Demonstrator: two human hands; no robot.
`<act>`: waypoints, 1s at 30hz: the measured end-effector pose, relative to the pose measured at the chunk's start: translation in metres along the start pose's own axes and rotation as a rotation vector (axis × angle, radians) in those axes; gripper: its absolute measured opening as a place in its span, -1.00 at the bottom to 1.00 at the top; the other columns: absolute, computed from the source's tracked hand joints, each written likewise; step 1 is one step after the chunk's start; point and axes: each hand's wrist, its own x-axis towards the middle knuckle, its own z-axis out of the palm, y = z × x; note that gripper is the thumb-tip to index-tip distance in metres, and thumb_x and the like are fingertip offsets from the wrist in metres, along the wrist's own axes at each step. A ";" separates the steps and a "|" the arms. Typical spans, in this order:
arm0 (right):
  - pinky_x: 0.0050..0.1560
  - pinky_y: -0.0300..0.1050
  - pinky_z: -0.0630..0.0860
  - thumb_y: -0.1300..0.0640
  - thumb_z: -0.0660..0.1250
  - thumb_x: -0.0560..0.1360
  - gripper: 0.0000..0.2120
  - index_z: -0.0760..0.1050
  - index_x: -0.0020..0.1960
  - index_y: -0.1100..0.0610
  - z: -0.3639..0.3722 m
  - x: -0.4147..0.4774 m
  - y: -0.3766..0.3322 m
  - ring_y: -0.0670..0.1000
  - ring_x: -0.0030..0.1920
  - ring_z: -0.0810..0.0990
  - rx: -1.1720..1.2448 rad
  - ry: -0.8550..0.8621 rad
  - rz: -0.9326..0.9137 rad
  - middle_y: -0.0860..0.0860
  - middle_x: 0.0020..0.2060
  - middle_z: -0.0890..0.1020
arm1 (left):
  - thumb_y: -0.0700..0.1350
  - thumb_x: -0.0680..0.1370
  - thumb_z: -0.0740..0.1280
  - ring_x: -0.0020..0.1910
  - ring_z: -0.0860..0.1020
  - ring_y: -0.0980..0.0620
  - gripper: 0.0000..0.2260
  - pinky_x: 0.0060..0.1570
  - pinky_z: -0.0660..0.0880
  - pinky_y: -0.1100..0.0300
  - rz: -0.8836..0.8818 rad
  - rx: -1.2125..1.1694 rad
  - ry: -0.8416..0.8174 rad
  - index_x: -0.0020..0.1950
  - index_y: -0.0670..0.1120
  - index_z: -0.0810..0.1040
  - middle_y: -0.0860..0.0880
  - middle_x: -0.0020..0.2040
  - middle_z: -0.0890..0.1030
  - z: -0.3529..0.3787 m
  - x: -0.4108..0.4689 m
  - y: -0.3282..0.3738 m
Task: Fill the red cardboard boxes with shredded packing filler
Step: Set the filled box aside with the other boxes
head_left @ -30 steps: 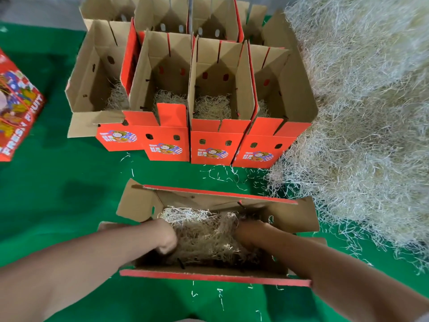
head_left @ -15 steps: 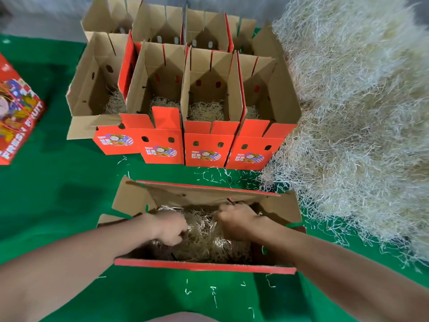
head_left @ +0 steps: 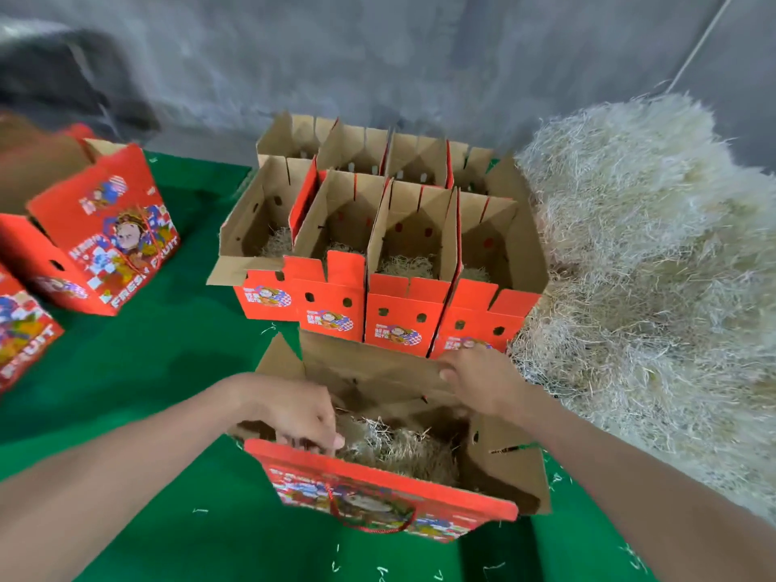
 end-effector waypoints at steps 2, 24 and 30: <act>-0.08 -0.05 0.43 0.07 0.16 0.53 -0.82 0.46 -0.09 0.16 -0.002 0.011 -0.002 0.16 0.03 0.55 0.000 0.043 0.011 0.14 -0.07 0.59 | 0.00 0.53 0.25 -0.40 0.23 -0.06 -0.58 -0.33 0.21 0.13 0.021 0.082 0.122 -0.52 0.00 0.25 -0.02 -0.49 0.24 0.002 -0.004 0.003; -0.22 -0.16 0.53 0.05 0.09 0.60 -0.61 0.24 0.41 0.09 0.014 0.046 -0.008 0.11 -0.07 0.61 0.093 -0.109 -0.090 0.15 0.09 0.57 | -0.46 0.46 0.12 -0.20 0.45 -0.09 -0.61 -0.38 0.59 0.01 -0.283 -1.555 0.957 0.27 -0.24 0.26 -0.17 0.02 0.42 0.046 0.011 0.053; -0.19 -0.17 0.49 0.14 0.09 0.59 -0.73 0.41 0.25 0.05 -0.021 0.056 -0.049 0.12 -0.06 0.60 0.220 -0.053 -0.239 0.10 0.01 0.60 | -0.41 0.47 0.09 -0.14 0.31 -0.08 -0.57 -0.29 0.44 0.13 -0.312 -1.531 1.183 0.35 -0.26 0.28 -0.25 0.13 0.45 0.034 -0.022 0.036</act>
